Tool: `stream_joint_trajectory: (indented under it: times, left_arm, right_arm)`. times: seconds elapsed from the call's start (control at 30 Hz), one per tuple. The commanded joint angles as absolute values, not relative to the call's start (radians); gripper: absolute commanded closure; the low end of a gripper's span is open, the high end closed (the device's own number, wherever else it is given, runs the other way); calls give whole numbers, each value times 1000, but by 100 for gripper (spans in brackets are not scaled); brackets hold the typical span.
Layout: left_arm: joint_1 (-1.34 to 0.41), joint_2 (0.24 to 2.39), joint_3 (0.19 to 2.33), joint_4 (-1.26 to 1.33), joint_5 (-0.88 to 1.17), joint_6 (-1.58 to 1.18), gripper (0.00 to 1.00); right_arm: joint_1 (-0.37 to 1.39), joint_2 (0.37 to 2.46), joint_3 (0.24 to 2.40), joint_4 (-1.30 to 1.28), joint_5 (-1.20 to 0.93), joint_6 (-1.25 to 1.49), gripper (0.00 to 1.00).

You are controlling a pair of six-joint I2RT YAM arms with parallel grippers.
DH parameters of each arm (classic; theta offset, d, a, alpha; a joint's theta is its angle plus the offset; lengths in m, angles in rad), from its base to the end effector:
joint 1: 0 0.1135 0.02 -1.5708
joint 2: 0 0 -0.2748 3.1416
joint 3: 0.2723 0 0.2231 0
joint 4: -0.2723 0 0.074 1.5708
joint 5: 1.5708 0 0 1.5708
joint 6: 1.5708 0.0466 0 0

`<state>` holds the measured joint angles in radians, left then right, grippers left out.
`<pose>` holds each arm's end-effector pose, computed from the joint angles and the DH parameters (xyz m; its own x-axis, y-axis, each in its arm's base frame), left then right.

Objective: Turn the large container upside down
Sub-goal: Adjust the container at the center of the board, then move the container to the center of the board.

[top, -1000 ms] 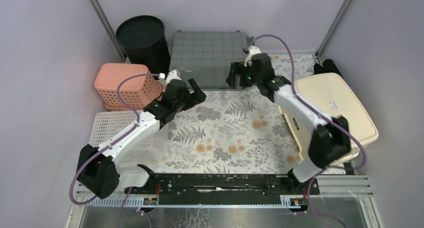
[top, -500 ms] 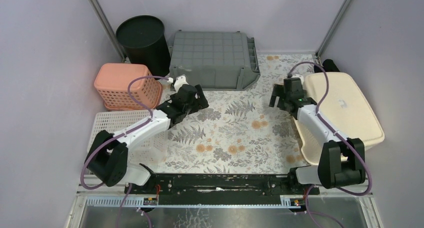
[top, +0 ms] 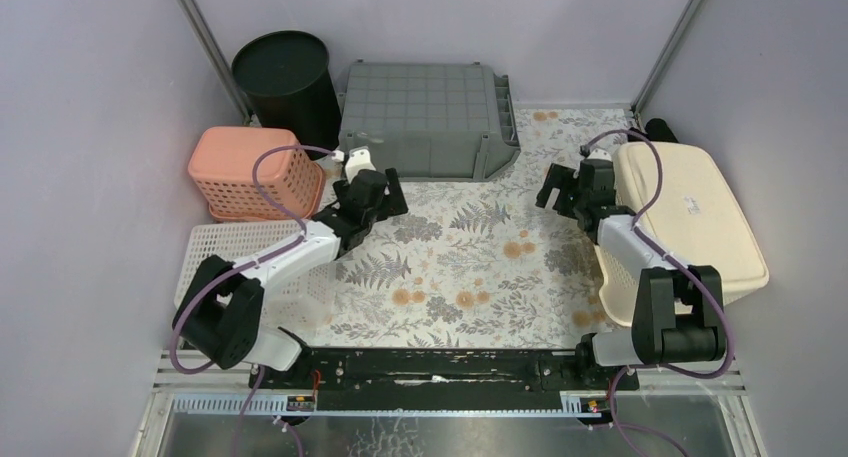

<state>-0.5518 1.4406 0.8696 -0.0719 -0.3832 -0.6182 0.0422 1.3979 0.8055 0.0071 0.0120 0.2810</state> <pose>0.2573 -0.1379 0.2500 -0.5501 -0.2925 -0.7821 -0.1073 0.9536 -0.2812 0.2848 0.0115 0.2474 -0.5392 0.2548 -0.8027 0.1222 0.9667 0.2248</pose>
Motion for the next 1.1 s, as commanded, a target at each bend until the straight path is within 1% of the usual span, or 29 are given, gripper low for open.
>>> stream_joint_trajectory:
  times: [0.0, 0.17, 0.4, 0.5, 0.6, 0.7, 0.9, 0.97, 1.07]
  left_arm:
    - [-532, 1381, 787, 61, -395, -499, 0]
    - [-531, 1289, 688, 135, -482, -435, 0]
    - [-507, 1191, 553, 271, -582, -283, 0]
    - [-490, 1164, 477, 387, -584, -219, 0]
    - [-469, 1145, 447, 410, -563, -210, 0]
    - [-466, 1110, 458, 374, -529, -226, 0]
    - [-466, 1021, 525, 282, -390, -313, 0]
    - [-466, 1011, 579, 226, -300, -346, 0]
    - [-467, 1027, 671, 133, -180, -419, 0]
  right_arm:
    - [28, 1370, 665, 221, -7, 283, 1]
    - [49, 1321, 558, 393, -11, 249, 0]
    - [107, 1212, 415, 595, 106, 154, 0]
    - [110, 1185, 390, 626, 121, 139, 1]
    - [119, 1158, 406, 611, 93, 149, 1]
    - [153, 1090, 491, 490, 114, 178, 0]
    - [170, 1024, 791, -4, 69, 292, 1]
    - [171, 1028, 907, -248, 110, 312, 1]
    - [172, 1002, 1017, -493, 233, 368, 1]
